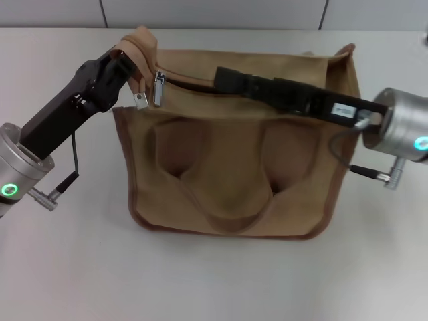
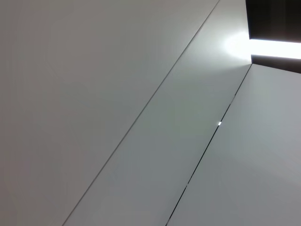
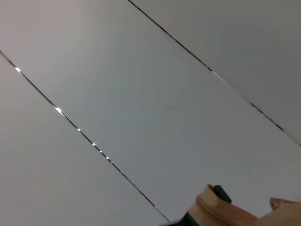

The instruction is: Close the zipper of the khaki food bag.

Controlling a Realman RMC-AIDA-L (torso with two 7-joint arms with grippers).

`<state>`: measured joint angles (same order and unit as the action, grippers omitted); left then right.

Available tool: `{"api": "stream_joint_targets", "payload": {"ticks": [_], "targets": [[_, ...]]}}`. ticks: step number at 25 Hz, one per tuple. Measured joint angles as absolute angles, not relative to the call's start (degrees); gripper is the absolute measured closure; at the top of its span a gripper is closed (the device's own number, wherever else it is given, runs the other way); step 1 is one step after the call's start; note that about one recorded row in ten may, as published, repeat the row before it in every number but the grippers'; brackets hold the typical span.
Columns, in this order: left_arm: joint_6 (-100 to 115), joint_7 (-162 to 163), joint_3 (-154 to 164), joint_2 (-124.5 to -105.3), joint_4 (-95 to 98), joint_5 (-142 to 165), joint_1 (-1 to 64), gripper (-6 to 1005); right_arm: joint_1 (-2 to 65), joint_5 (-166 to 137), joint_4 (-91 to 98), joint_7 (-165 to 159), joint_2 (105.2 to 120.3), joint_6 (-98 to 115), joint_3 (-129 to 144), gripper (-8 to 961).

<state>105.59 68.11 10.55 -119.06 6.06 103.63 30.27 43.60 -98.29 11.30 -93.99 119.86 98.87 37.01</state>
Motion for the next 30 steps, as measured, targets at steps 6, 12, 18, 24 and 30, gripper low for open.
{"api": "stream_joint_targets", "payload": {"ticks": [6, 12, 18, 24, 30], "targets": [[105.6, 68.2, 10.5, -119.11, 6.1, 103.6, 30.9, 981, 46.1, -98.5, 9.7, -95.2, 119.89, 98.8, 37.7, 221], [105.4, 69.0, 10.5, -119.03, 6.5, 103.6, 31.9, 982, 47.6, -98.5, 11.7, -101.4, 119.78, 98.9, 42.5, 221], [105.3, 69.7, 10.8, -118.93, 6.8, 104.1, 32.3, 982, 47.7, -98.5, 14.7, -104.6, 119.71, 97.1, 44.1, 222], [105.3, 69.8, 14.6, -118.88, 9.2, 104.2, 32.8, 982, 49.3, -98.4, 14.7, -104.1, 119.84, 95.1, 45.2, 222], [105.7, 71.2, 15.9, -118.68, 12.7, 104.2, 33.0, 982, 49.9, -98.1, 14.2, -102.2, 119.86, 94.5, 47.0, 221]]}}
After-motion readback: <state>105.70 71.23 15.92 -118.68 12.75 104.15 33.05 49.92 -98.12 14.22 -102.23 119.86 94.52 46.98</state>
